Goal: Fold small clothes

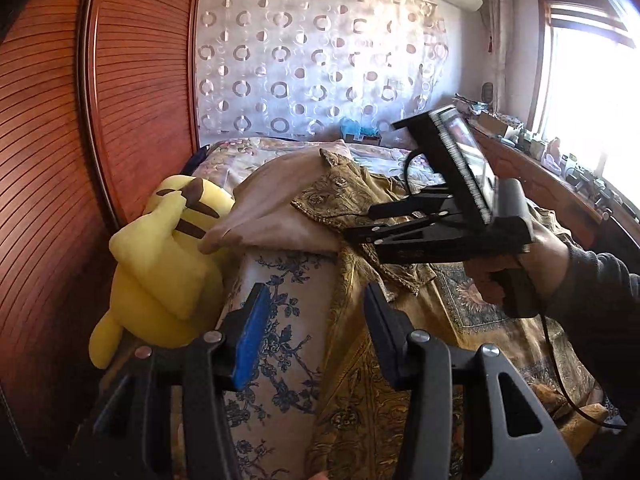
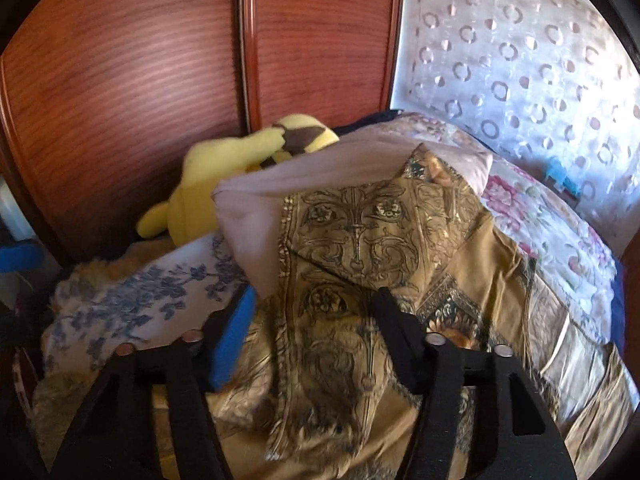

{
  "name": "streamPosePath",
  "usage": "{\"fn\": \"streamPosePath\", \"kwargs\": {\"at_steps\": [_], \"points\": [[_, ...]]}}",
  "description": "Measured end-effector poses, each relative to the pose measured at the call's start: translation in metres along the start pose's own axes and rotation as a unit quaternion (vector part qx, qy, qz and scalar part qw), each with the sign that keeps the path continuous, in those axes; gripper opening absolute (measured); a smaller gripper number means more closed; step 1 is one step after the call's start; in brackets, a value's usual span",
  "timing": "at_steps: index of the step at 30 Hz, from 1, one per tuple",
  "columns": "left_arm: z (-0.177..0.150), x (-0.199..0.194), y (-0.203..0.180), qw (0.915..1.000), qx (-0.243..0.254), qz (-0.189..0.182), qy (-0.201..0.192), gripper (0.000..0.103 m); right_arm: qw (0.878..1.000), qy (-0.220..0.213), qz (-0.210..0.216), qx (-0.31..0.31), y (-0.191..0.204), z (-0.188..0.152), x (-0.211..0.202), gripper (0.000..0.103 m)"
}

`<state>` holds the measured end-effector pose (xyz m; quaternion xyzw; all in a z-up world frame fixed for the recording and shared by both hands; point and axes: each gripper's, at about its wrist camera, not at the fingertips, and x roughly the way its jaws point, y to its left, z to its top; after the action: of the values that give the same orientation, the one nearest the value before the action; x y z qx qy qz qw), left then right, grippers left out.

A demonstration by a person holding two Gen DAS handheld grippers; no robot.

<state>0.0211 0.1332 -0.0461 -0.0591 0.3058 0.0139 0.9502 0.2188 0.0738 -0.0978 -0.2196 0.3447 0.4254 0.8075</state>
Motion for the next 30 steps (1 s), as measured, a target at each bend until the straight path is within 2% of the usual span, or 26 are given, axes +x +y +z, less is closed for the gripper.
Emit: {"fn": "streamPosePath", "kwargs": {"at_steps": [2,3,5,9,12,15,19,23,24,25,26,28,30], "points": [[-0.001,0.002,0.001,1.0,-0.001,-0.002,0.001,0.047,1.0,0.011,-0.007,-0.003,-0.001,-0.001,0.007,0.038],[-0.001,0.003,0.0,1.0,-0.002,-0.002,0.002,0.047,1.0,0.015,-0.006,-0.005,-0.002,-0.003,0.009,0.035],[-0.003,0.005,-0.001,1.0,-0.003,-0.002,0.004,0.047,1.0,0.017,-0.011,-0.007,-0.003,-0.005,0.009,0.01],[-0.005,0.009,-0.004,1.0,-0.001,-0.004,0.007,0.047,1.0,-0.005,-0.009,0.021,-0.017,-0.007,-0.004,0.005],[-0.006,0.011,-0.008,0.9999,0.002,-0.005,0.01,0.047,0.997,-0.034,-0.01,0.062,-0.037,-0.009,-0.024,0.005],[-0.008,0.013,-0.01,0.9999,0.003,-0.007,0.011,0.047,0.992,-0.052,-0.034,0.106,-0.061,-0.014,-0.044,0.005],[-0.009,0.015,-0.014,0.9998,0.007,-0.009,0.014,0.047,0.982,-0.039,-0.098,0.159,-0.097,-0.034,-0.059,0.005],[-0.009,0.017,-0.017,0.9998,0.008,-0.009,0.015,0.047,0.97,-0.026,-0.163,0.179,-0.122,-0.051,-0.068,0.006],[-0.009,0.017,-0.018,0.9998,0.008,-0.008,0.015,0.047,0.97,-0.027,-0.158,0.181,-0.125,-0.053,-0.069,0.007],[-0.009,0.018,-0.019,0.9998,0.009,-0.008,0.016,0.047,0.973,-0.033,-0.143,0.18,-0.126,-0.055,-0.071,0.016],[-0.01,0.018,-0.02,0.9998,0.009,-0.008,0.017,0.047,0.976,-0.04,-0.127,0.174,-0.122,-0.054,-0.072,0.031],[-0.01,0.02,-0.02,0.9997,0.011,-0.008,0.018,0.047,0.981,-0.055,-0.099,0.157,-0.108,-0.051,-0.074,0.05],[-0.011,0.02,-0.021,0.9997,0.012,-0.01,0.019,0.047,0.986,-0.063,-0.067,0.138,-0.09,-0.045,-0.071,0.052]]}}
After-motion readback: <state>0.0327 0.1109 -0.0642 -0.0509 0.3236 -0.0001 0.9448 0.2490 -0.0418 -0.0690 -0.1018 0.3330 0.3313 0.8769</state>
